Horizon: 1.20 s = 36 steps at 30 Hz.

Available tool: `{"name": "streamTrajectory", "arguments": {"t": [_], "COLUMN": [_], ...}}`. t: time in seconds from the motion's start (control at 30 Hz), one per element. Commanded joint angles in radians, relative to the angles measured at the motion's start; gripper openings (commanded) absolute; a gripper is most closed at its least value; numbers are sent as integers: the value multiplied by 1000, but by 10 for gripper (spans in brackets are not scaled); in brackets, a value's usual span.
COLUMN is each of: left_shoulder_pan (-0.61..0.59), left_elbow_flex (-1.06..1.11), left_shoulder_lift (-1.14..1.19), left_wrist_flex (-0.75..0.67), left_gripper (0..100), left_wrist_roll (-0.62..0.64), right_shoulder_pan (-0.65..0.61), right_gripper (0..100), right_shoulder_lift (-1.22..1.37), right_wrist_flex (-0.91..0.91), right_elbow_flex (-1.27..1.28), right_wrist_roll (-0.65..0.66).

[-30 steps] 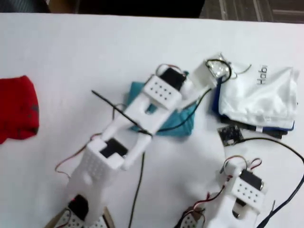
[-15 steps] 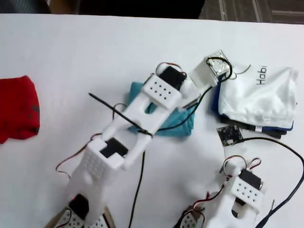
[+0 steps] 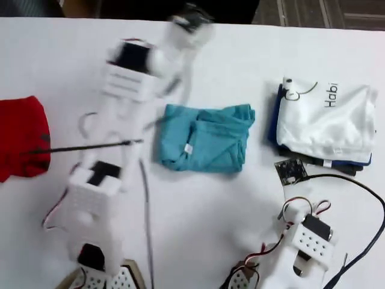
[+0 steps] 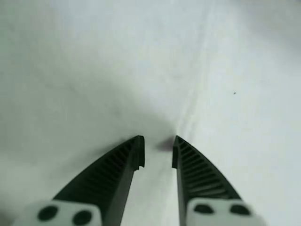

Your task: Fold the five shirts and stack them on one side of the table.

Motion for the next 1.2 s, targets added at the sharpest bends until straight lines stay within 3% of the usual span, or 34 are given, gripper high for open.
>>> {"name": "streamTrajectory", "arguments": {"t": [0.0, 0.17, 0.47, 0.8, 1.17], "left_shoulder_pan": [-207, -465, -852, -1060, -1180], "left_elbow_flex": [27, 54, 131, 326, 329], "left_shoulder_lift": [-80, -80, -78, -80, -80], "left_wrist_flex": [38, 38, 40, 17, 12], "left_gripper": [26, 26, 26, 27, 27], "left_wrist_roll": [0, -5, -68, -69, -66], "right_shoulder_pan": [-39, -191, -657, -917, -1040], "right_gripper": [38, 22, 22, 22, 22], "right_shoulder_lift": [-19, -12, 42, 702, 1291], "right_wrist_flex": [-21, 45, 194, 223, 437], "right_elbow_flex": [-14, -161, -583, -1092, -1798], "right_wrist_roll": [-9, -132, -319, -321, -359]}}
